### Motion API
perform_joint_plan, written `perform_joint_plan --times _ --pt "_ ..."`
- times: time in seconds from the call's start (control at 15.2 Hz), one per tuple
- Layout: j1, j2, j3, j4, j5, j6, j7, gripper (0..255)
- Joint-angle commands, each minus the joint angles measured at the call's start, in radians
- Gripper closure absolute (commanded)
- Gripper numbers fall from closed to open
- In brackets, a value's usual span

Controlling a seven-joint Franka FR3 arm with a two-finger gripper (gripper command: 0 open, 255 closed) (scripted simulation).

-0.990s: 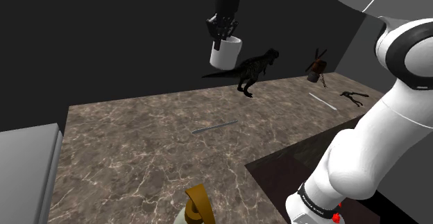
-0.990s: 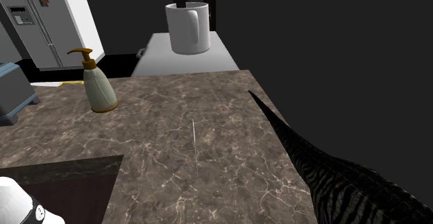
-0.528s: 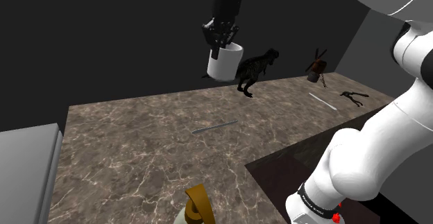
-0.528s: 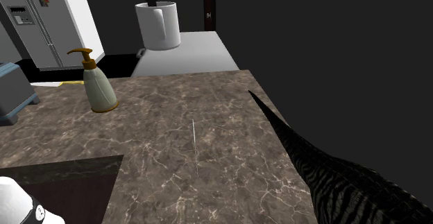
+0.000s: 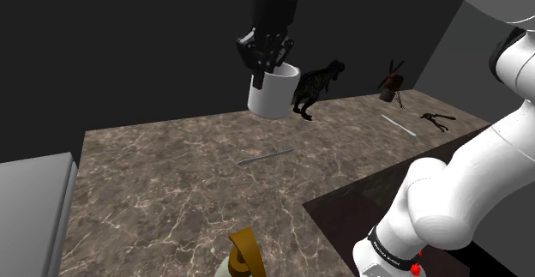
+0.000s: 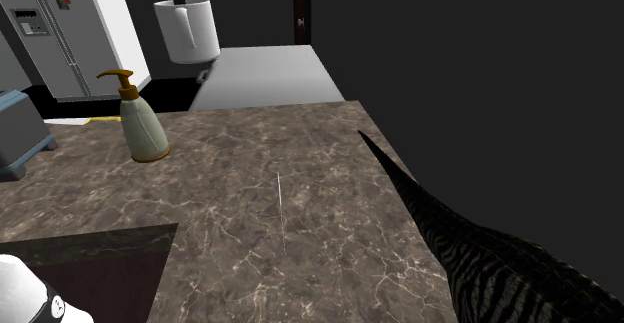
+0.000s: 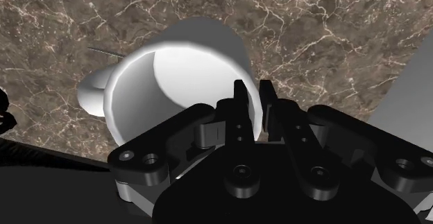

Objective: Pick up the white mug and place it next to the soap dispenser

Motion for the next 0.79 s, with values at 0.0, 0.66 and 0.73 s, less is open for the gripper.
perform_joint_plan --times 0.0,0.66,0.73 --pt "0.017 -0.005 0.031 -0.001 0.008 -0.002 0.049 255" --pt "0.103 0.049 0.208 0.071 0.022 -0.011 0.316 255" --pt "0.112 0.062 0.227 0.085 0.019 -0.013 0.345 255"
